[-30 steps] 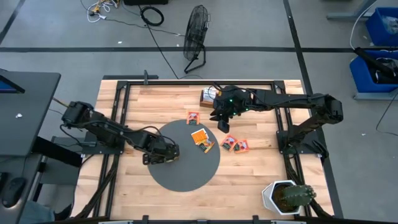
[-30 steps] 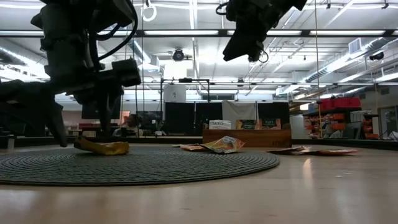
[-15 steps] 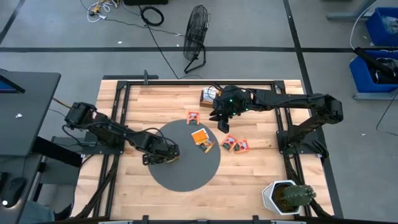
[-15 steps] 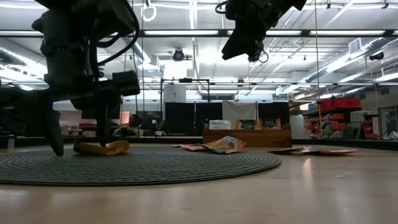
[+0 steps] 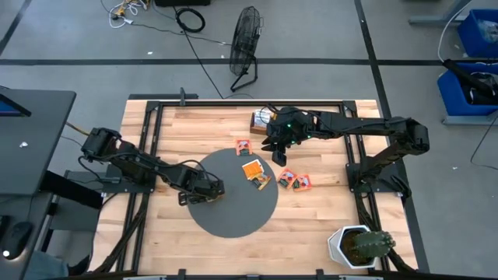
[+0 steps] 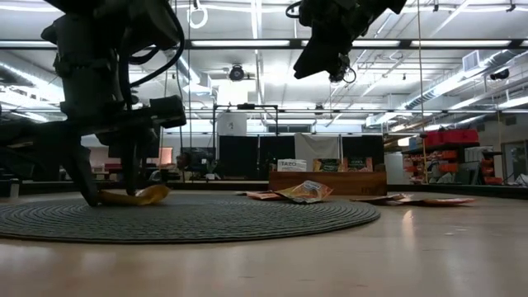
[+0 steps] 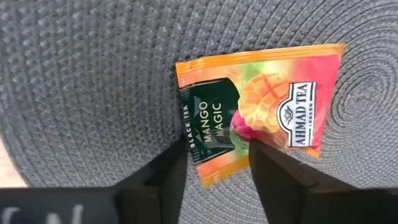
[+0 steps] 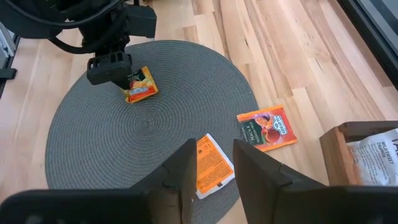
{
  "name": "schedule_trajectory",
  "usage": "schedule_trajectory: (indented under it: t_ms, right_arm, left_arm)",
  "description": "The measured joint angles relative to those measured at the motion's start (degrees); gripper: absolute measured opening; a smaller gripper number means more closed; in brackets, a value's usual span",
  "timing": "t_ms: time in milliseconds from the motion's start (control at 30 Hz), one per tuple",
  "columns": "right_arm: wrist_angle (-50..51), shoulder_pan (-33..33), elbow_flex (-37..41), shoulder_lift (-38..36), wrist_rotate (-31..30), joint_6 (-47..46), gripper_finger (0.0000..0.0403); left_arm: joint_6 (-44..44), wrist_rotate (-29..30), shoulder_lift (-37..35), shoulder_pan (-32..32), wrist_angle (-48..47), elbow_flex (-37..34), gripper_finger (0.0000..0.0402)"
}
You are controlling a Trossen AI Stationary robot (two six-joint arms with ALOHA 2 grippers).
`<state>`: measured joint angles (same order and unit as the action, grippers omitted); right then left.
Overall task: Pick & Place Tea
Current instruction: Put the yellow tea bag into the middle section of the wooden organizer
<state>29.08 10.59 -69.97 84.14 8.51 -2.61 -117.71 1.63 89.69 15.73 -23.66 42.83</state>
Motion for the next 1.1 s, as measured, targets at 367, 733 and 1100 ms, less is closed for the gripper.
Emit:
schedule_trajectory:
  t_ms: [367,733,1100]
  right_arm:
    - [-0.72,0.0,0.0,0.0,-0.09,-0.13,0.0111]
    - [-2.16,0.0,0.0,0.02,-0.13,-1.57,0.0111]
    - [-3.6,0.02,0.0,0.02,0.55,-1.85,0.0111]
  left_arm:
    - [3.37,0.09,0.09,0.0,-0.46,-0.11,0.0058]
    - [6.97,0.29,0.07,1.2,-0.37,-0.13,0.0004]
    - [15.78,5.29,-5.25,5.77,-0.34,-0.11,0.0003]
